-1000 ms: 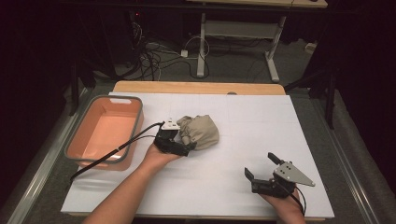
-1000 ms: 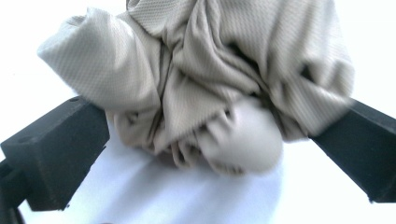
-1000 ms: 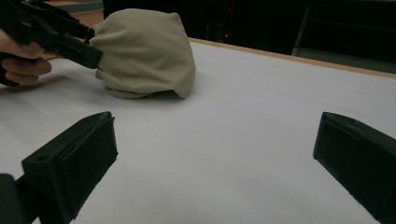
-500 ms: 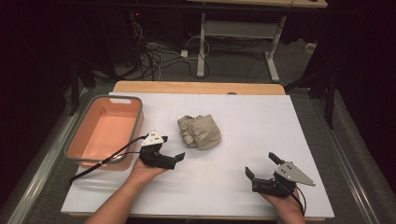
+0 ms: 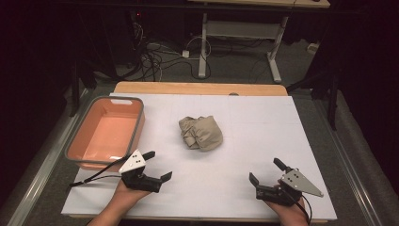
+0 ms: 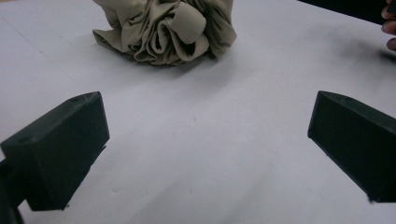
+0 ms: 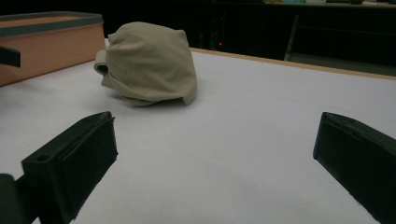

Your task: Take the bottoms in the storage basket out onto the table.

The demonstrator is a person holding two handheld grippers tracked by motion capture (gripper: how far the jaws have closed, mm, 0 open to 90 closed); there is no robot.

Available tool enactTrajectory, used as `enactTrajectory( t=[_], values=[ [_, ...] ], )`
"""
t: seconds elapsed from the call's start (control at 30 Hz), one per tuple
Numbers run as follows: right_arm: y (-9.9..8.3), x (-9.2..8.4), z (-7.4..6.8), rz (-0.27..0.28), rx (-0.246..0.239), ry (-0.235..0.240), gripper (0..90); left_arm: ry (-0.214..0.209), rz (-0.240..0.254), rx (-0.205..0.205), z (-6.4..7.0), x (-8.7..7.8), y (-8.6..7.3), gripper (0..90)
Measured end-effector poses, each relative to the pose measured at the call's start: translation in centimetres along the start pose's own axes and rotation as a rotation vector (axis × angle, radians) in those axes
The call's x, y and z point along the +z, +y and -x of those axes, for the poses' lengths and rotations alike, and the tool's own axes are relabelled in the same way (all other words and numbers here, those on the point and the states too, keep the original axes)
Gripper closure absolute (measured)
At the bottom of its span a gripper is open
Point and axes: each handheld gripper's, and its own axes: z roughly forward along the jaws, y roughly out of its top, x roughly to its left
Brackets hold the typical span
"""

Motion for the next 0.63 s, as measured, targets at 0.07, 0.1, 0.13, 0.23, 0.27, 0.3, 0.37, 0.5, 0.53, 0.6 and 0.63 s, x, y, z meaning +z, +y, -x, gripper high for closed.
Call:
enactTrajectory(
  t=[0.07, 0.1, 0.13, 0.23, 0.27, 0.3, 0.37, 0.5, 0.53, 0.6, 0.63],
  values=[
    [0.1, -0.48, -0.14, 0.013, 0.001, -0.007, 0.4, -0.002, 0.013, -0.012, -0.08, -0.03, 0.06, 0.0],
    [0.12, -0.58, -0.17, 0.017, -0.003, -0.015, 0.4, 0.002, 0.013, -0.022, -0.19, 0.1, 0.05, 0.0],
    [0.11, -0.62, -0.17, 0.02, -0.001, -0.021, 0.4, 0.002, 0.011, -0.028, -0.26, 0.23, 0.07, 0.0],
    [0.11, -0.44, -0.29, 0.017, -0.001, -0.026, 0.4, 0.0, 0.016, -0.02, -0.18, 0.17, 0.01, 0.0],
    [0.1, -0.36, -0.41, 0.016, -0.003, -0.025, 0.4, -0.001, 0.019, -0.017, -0.11, 0.12, -0.03, 0.0],
    [0.08, -0.29, -0.5, 0.014, -0.005, -0.023, 0.4, 0.0, 0.02, -0.016, -0.06, 0.07, -0.07, 0.0],
    [0.01, -0.18, -0.7, 0.012, -0.009, -0.019, 0.4, 0.001, 0.023, -0.017, 0.0, 0.0, -0.11, 0.0],
    [-0.13, -0.17, -0.8, 0.005, -0.015, -0.011, 0.4, 0.006, 0.024, -0.019, 0.01, 0.0, -0.12, 0.0],
    [-0.14, -0.22, -0.75, 0.004, -0.013, -0.013, 0.4, 0.006, 0.023, -0.019, 0.0, 0.01, -0.12, 0.0],
    [-0.15, -0.37, -0.53, 0.006, -0.009, -0.016, 0.4, 0.006, 0.022, -0.018, 0.0, -0.01, -0.12, 0.0],
    [-0.16, -0.45, -0.41, 0.009, -0.001, -0.018, 0.4, 0.004, 0.023, -0.016, 0.03, -0.02, -0.14, 0.0]
  ],
)
